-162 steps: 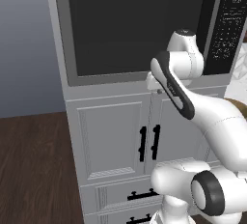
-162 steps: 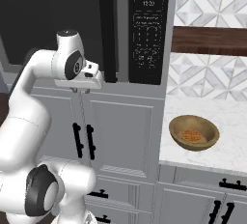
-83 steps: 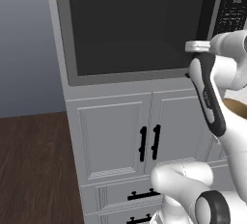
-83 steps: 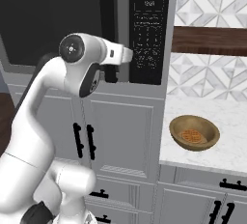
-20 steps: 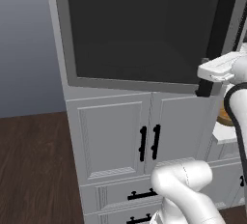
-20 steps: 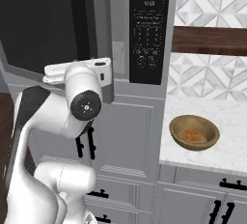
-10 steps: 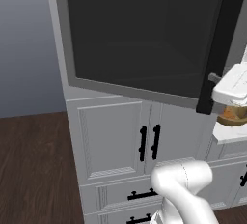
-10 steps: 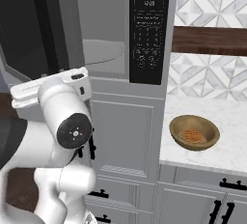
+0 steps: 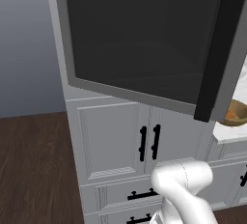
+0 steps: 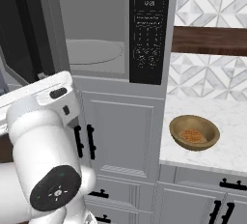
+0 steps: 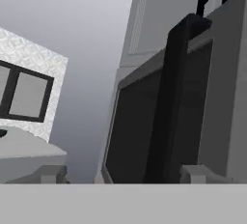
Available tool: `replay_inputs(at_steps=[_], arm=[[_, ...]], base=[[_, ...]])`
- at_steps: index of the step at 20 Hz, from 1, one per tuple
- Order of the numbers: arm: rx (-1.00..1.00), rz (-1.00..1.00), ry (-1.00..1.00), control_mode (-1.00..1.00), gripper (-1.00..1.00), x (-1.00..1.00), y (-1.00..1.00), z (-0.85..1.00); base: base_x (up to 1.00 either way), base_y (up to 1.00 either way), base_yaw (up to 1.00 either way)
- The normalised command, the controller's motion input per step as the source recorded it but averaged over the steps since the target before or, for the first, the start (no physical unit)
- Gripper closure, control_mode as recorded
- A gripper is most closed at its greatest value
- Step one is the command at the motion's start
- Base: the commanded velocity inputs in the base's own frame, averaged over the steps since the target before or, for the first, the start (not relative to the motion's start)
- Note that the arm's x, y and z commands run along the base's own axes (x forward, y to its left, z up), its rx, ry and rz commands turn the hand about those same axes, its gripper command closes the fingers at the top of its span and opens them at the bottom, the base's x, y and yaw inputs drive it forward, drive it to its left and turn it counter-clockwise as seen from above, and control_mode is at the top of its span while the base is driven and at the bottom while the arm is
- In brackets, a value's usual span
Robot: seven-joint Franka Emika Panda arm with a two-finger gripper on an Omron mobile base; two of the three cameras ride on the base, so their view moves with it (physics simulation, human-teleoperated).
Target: Open the microwave, place the bowl with waffle inside the microwave, then close the microwave door and turn it on.
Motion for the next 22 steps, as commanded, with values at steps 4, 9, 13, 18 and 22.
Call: replay_inputs(at_steps=[4,9,13,18,22], arm=[[0.14,0.07,-0.18,-1.00,-1.00,-0.37,-0.91,0.13],[0.14,0.27,-0.01,-1.00,-1.00,0.23,-0.84,-0.02],[0.14,0.39,0.05,-1.00,-1.00,0.64,-0.15,-0.22],[0.17,0.38,0.09,-1.00,-1.00,0.87,0.00,-0.30],[0.09,0.17,0.05,-1.00,-1.00,0.67,0.05,-0.17]], base=[[0.00,0.00,0.00],[0.00,0.00,0.00],[0.00,0.00,0.00],[0.00,0.00,0.00],[0.00,0.00,0.00]])
